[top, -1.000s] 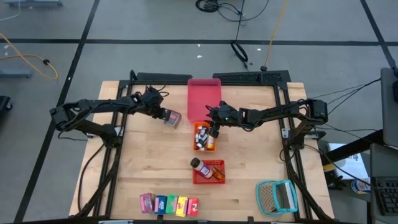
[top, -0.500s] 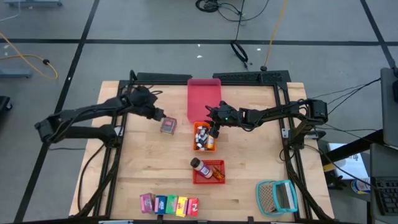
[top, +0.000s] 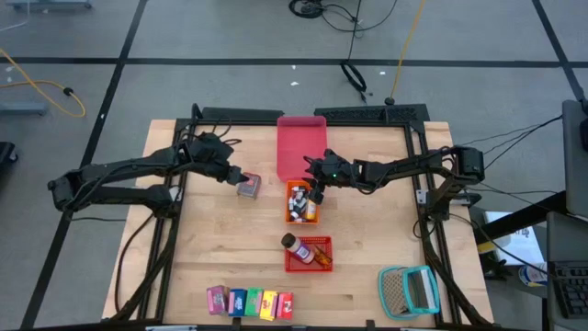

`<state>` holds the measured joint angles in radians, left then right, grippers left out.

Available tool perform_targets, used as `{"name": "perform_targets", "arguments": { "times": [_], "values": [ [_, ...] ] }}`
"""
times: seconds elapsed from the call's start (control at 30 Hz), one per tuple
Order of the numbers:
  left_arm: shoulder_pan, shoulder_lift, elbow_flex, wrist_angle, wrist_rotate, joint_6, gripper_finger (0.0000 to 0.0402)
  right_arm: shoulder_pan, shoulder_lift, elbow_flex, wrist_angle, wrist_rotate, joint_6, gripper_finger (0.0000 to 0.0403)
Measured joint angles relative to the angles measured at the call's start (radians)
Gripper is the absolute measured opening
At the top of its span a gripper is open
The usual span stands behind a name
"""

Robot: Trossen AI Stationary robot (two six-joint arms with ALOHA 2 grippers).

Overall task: Pick & Place Kitchen Items
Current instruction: Put the red seasoning can into the red basket

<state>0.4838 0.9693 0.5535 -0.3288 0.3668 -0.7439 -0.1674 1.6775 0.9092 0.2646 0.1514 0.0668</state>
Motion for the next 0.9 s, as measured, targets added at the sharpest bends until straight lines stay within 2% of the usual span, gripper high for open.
{"name": "perform_targets", "arguments": {
  "times": [0.33,0.67,0.9],
  "values": [
    [-0.028,0.0,0.0,0.056,0.06,-0.025,0.0247,0.0,0.0,0.0,0.0,0.0,0.0,0.0132],
    [-0.027,-0.001,0.001,0.057,0.06,-0.038,0.0322,0.0,0.0,0.0,0.0,0.0,0.0,0.0132],
    [-0.032,-0.001,0.001,0.13,0.059,-0.116,0.0348,0.0,0.0,0.0,0.0,0.0,0.0,0.0132]
  ]
}}
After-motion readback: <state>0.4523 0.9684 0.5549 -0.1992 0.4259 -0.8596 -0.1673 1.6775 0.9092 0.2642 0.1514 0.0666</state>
